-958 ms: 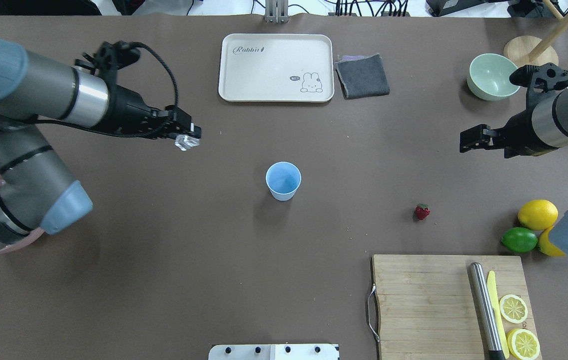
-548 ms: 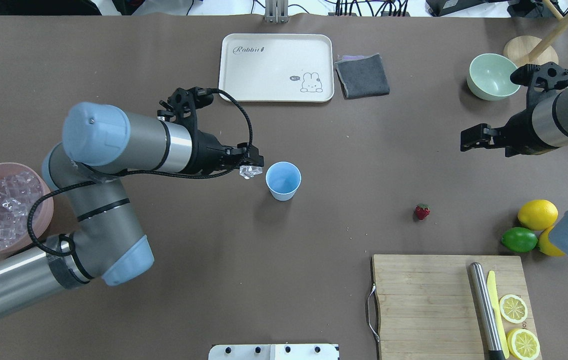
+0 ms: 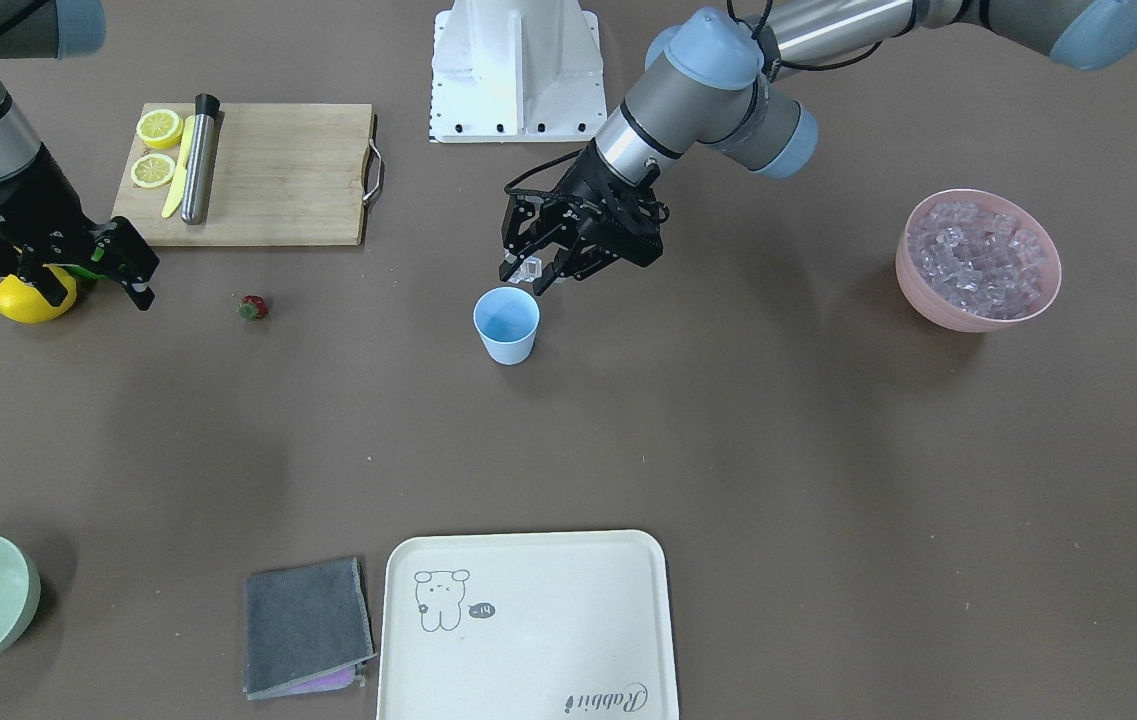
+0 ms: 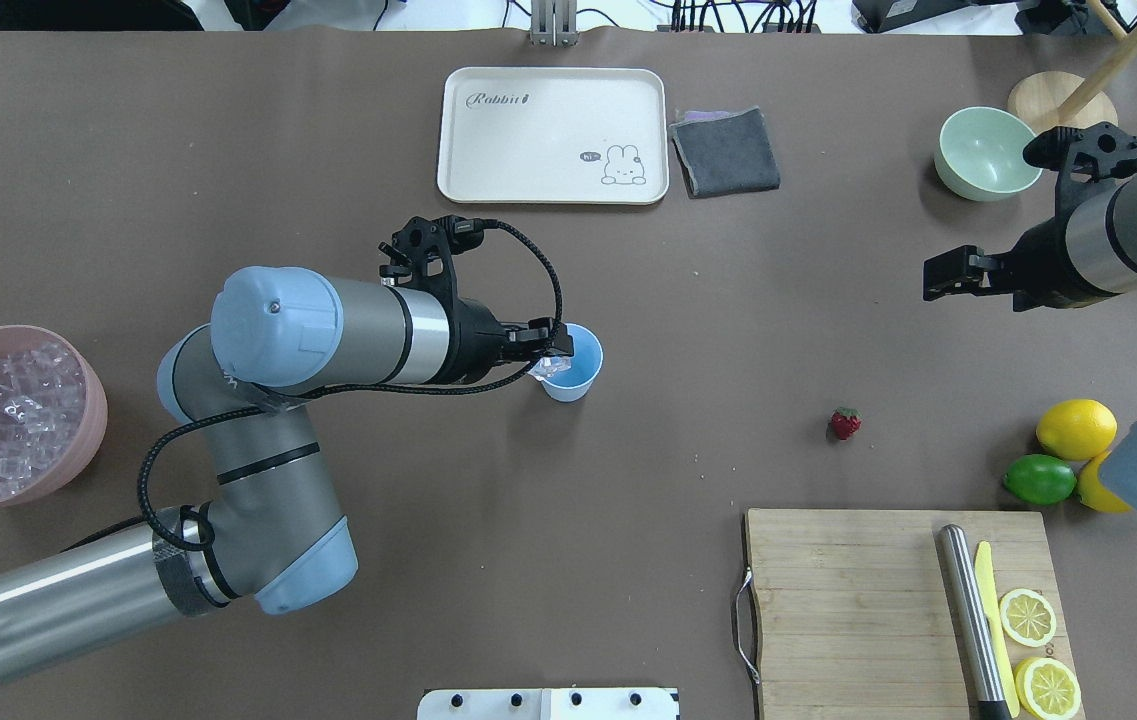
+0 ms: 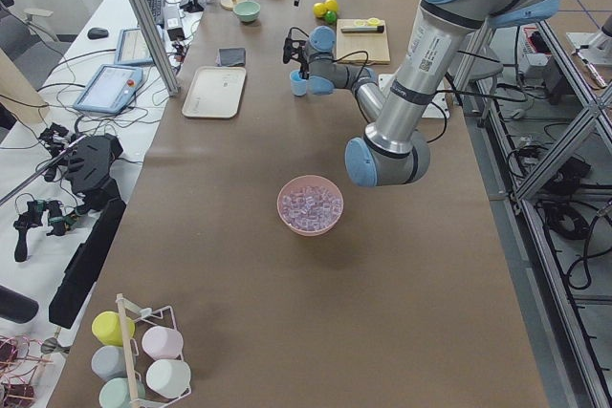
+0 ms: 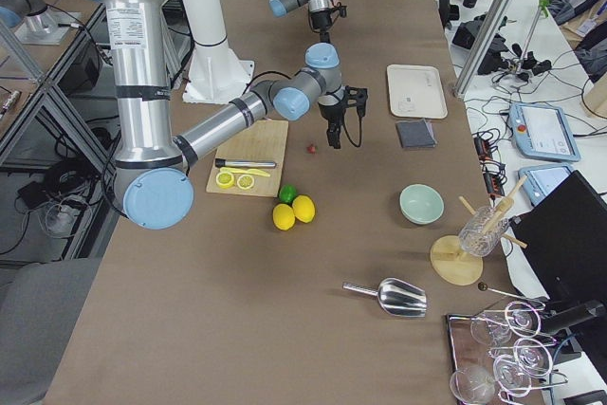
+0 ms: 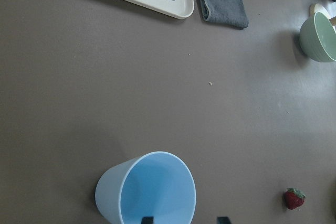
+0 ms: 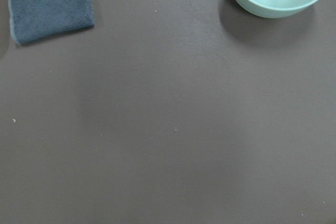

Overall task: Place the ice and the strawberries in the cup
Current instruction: 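Carry the ice cube with the left gripper over the light-blue cup, then open the left gripper to drop the ice cube into the cup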

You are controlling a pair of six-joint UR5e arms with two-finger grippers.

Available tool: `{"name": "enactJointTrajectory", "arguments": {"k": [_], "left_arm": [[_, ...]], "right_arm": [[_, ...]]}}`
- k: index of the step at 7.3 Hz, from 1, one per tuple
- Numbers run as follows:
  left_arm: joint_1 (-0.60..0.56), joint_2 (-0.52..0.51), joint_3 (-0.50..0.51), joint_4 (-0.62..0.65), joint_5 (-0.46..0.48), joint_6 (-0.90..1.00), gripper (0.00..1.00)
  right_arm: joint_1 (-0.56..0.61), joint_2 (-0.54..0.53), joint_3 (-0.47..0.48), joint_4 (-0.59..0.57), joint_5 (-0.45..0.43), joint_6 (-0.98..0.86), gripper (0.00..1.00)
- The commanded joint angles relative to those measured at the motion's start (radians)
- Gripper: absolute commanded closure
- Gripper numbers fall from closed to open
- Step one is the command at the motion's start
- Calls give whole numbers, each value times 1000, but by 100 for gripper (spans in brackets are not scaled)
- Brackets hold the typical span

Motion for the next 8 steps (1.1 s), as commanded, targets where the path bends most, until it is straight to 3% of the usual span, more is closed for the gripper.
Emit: {"name": "enactJointTrajectory", "arguments": {"k": [1, 6, 7, 8], "left_arm": [[-2, -21, 35, -4, 40, 1, 100], [1, -46, 76, -9, 71, 5, 100], [2, -46, 82, -13, 69, 8, 68], [2, -44, 82, -13, 69, 25, 16]], "right_arm": [[0, 0, -1, 0, 0, 0, 0], [0, -1, -3, 0, 0, 0, 0], [0, -1, -4, 0, 0, 0, 0], [0, -1, -4, 0, 0, 0, 0]]}}
